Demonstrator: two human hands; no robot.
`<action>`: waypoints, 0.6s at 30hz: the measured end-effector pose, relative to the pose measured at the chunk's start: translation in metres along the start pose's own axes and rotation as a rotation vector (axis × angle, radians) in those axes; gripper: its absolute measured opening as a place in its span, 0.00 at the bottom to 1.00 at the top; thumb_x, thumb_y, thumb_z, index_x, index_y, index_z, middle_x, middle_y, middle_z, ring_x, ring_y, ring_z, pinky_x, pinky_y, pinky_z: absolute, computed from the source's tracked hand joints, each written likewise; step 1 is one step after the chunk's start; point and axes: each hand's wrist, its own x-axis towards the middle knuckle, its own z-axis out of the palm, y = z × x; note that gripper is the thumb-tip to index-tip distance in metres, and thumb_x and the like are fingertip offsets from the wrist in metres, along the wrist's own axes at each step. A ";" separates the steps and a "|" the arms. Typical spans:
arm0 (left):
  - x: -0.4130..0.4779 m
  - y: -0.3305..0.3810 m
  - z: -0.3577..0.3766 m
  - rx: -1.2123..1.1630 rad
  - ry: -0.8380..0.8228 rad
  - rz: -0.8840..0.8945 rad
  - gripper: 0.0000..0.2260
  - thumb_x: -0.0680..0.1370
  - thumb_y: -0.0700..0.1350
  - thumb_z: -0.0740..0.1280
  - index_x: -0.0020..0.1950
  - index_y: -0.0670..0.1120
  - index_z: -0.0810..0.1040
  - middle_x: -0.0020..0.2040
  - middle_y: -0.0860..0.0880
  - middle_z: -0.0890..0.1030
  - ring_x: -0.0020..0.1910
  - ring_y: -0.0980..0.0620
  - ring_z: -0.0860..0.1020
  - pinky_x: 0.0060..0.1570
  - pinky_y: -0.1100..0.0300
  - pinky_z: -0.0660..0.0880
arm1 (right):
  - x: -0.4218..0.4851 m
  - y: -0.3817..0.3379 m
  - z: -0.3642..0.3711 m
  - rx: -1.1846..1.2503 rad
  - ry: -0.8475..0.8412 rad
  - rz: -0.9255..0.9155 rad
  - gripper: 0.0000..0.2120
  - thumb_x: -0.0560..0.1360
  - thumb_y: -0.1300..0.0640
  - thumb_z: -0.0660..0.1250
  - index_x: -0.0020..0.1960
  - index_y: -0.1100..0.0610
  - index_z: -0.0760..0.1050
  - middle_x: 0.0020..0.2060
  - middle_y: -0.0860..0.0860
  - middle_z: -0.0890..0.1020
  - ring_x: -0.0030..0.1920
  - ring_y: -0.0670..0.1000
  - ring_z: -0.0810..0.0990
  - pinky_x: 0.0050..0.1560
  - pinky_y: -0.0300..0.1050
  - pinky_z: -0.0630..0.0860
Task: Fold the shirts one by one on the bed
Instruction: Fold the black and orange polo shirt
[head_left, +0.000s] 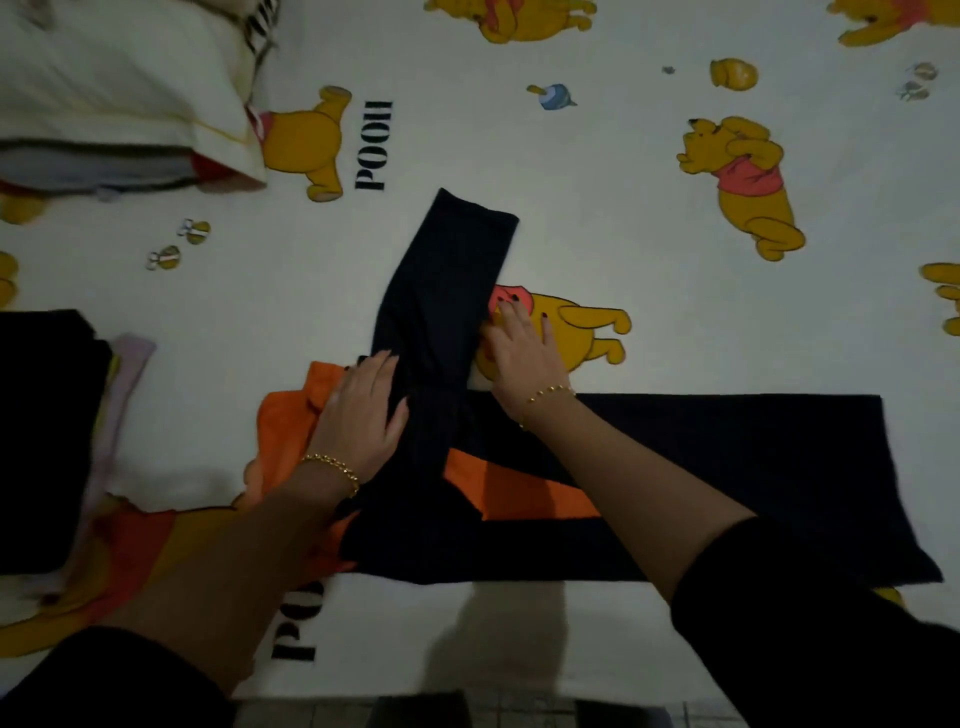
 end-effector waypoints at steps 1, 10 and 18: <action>-0.001 -0.010 -0.001 -0.013 -0.010 0.034 0.27 0.79 0.53 0.49 0.72 0.38 0.65 0.70 0.40 0.68 0.69 0.43 0.67 0.70 0.49 0.62 | 0.013 -0.016 0.000 -0.015 -0.019 -0.031 0.26 0.75 0.60 0.62 0.72 0.57 0.61 0.77 0.55 0.51 0.77 0.55 0.45 0.74 0.57 0.45; 0.002 -0.070 -0.002 -0.195 -0.007 0.008 0.30 0.78 0.56 0.51 0.74 0.39 0.59 0.72 0.41 0.65 0.71 0.45 0.64 0.71 0.49 0.61 | 0.089 -0.091 0.003 -0.242 -0.174 -0.439 0.28 0.79 0.63 0.58 0.76 0.55 0.54 0.77 0.53 0.51 0.77 0.51 0.47 0.75 0.53 0.48; 0.025 -0.057 -0.009 -0.327 0.037 -0.041 0.20 0.73 0.59 0.59 0.55 0.47 0.78 0.52 0.50 0.79 0.55 0.50 0.74 0.56 0.57 0.68 | 0.083 -0.051 -0.028 -0.076 -0.144 -0.404 0.13 0.72 0.59 0.62 0.57 0.59 0.71 0.49 0.55 0.77 0.52 0.57 0.74 0.54 0.44 0.68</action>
